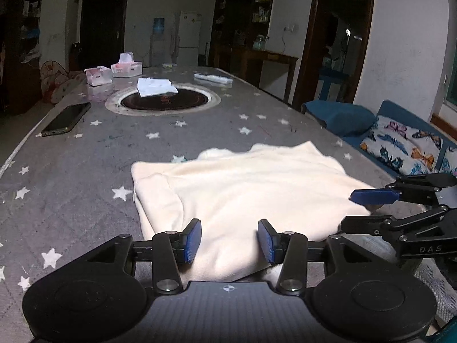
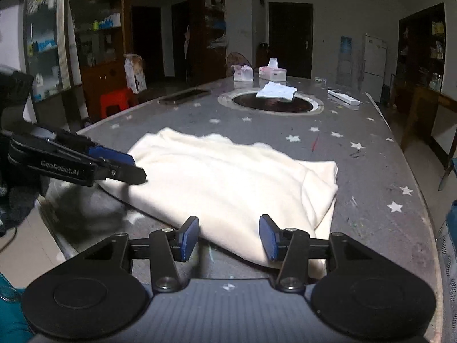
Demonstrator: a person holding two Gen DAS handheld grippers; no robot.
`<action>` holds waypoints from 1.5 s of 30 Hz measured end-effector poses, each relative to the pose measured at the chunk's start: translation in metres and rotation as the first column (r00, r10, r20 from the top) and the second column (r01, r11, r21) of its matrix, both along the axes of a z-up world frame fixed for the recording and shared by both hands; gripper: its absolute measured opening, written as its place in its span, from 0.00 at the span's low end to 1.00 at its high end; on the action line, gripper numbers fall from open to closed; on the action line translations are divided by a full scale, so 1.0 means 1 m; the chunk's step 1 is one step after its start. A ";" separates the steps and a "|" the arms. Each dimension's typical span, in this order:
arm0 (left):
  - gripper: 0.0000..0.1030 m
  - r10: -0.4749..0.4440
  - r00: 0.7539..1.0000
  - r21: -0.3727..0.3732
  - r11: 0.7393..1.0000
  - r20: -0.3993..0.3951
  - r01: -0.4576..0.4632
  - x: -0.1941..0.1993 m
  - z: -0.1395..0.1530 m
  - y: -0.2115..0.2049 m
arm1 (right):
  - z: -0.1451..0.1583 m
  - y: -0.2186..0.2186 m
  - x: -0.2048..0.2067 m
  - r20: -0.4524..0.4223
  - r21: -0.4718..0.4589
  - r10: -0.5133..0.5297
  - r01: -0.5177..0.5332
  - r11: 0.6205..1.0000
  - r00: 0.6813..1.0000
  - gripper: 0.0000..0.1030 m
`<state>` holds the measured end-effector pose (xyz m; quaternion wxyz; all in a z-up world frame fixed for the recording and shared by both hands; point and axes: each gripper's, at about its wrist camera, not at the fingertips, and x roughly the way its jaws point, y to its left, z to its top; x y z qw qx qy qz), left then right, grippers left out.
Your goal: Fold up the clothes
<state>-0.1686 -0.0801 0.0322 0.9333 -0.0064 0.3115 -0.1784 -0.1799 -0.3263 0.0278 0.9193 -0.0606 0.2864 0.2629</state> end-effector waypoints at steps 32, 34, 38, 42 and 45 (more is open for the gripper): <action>0.93 0.149 0.988 -0.042 0.988 -0.047 -0.151 -0.010 0.007 0.029 | 0.015 0.025 -0.002 0.044 0.037 0.077 -0.079 0.996 0.996 1.00; 0.95 0.162 0.985 -0.044 0.985 -0.052 -0.165 -0.011 0.008 0.031 | 0.014 0.031 -0.001 0.044 0.020 0.098 -0.099 0.995 0.994 1.00; 0.99 0.193 0.979 -0.041 0.980 -0.062 -0.196 -0.011 0.008 0.036 | 0.014 0.043 -0.003 0.048 -0.015 0.149 -0.148 0.989 0.988 1.00; 1.00 0.224 0.971 -0.032 0.973 -0.082 -0.227 -0.010 0.007 0.042 | 0.014 0.055 -0.006 0.054 -0.053 0.198 -0.195 0.979 0.979 1.00; 1.00 0.249 0.964 -0.024 0.967 -0.097 -0.252 -0.008 0.006 0.046 | 0.014 0.064 -0.008 0.057 -0.076 0.230 -0.225 0.971 0.972 1.00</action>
